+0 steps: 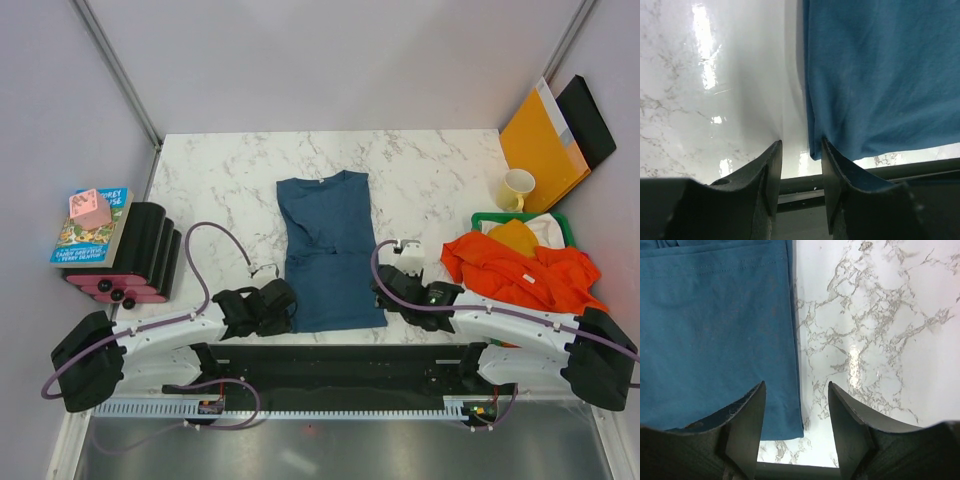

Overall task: Fold and stack the t-shirts
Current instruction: Fold the tshirt

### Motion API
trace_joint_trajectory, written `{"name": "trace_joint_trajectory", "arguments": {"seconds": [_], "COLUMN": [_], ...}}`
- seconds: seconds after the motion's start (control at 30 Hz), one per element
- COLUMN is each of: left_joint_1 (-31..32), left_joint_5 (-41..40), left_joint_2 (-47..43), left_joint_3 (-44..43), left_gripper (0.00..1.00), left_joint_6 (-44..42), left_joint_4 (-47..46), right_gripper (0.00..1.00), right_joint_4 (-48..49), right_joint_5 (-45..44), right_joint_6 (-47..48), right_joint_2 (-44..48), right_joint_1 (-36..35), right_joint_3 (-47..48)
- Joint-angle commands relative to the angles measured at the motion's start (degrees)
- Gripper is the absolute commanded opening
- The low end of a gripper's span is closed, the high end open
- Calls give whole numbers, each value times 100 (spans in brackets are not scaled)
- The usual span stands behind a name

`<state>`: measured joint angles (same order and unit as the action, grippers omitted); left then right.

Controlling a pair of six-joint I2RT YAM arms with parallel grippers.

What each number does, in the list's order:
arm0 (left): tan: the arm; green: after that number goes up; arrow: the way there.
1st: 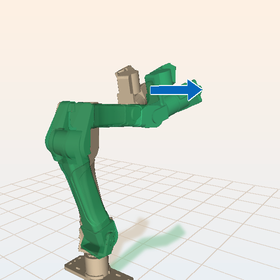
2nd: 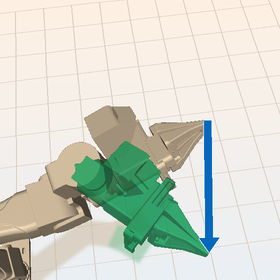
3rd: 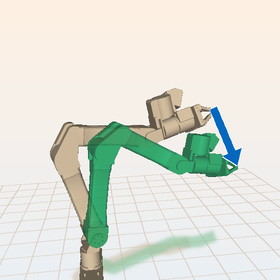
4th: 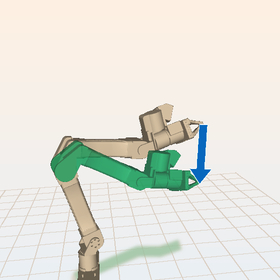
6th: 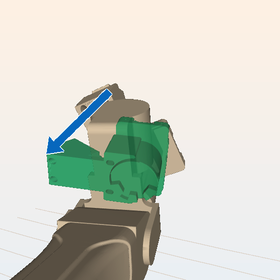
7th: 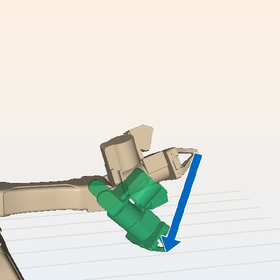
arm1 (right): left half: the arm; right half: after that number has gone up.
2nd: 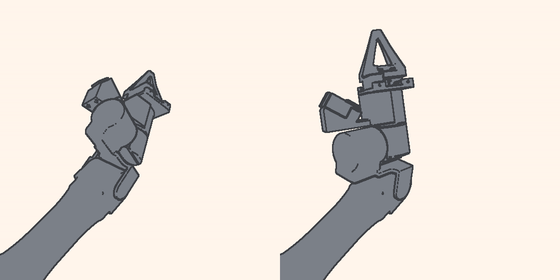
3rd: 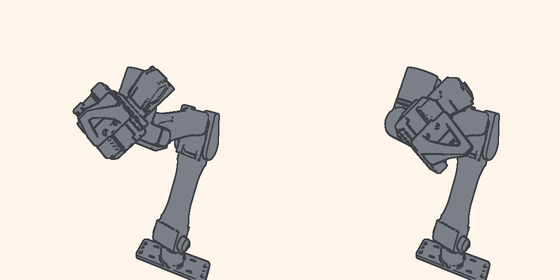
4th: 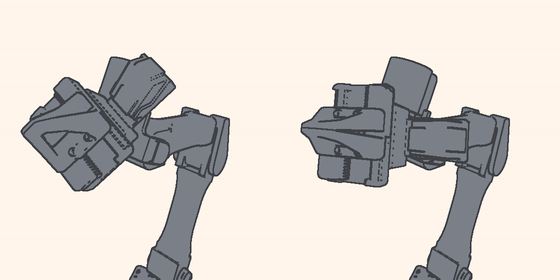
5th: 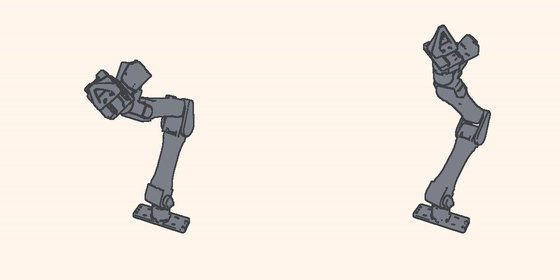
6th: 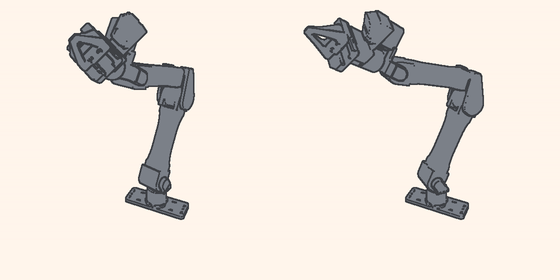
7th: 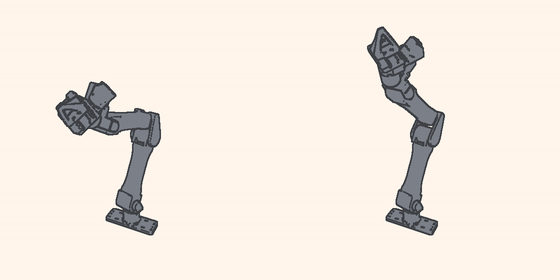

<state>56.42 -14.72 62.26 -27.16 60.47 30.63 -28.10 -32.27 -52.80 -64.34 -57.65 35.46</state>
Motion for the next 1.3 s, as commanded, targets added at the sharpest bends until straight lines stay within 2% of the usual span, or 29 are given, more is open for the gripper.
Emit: {"name": "trace_joint_trajectory", "arguments": {"seconds": [0.0,0.17,0.43,0.6,1.1,1.2,1.27], "left_joint_1": [106,176,387,404,431,422,422], "left_joint_5": [-127,-110,-382,-418,-145,-84,-57], "left_joint_2": [190,304,-424,-522,471,489,515], "left_joint_3": [26,-61,-167,-290,-35,35,70], "left_gripper": [44,43,43,42,42,37,28], "left_joint_6": [413,431,712,668,615,633,642], "left_joint_4": [-303,-347,91,321,-409,-453,-453], "right_gripper": [60,60,59,59,59,59,59], "right_joint_4": [-38,23,-3,6,147,147,129], "right_joint_5": [-95,10,19,2,81,125,186], "right_joint_6": [-354,-442,-547,-539,-504,-521,-574], "right_joint_2": [88,44,141,62,-211,-229,-237], "right_joint_1": [-97,-185,-326,-344,-361,-370,-379], "right_joint_3": [-74,-197,-321,-294,-250,-294,-321]}}
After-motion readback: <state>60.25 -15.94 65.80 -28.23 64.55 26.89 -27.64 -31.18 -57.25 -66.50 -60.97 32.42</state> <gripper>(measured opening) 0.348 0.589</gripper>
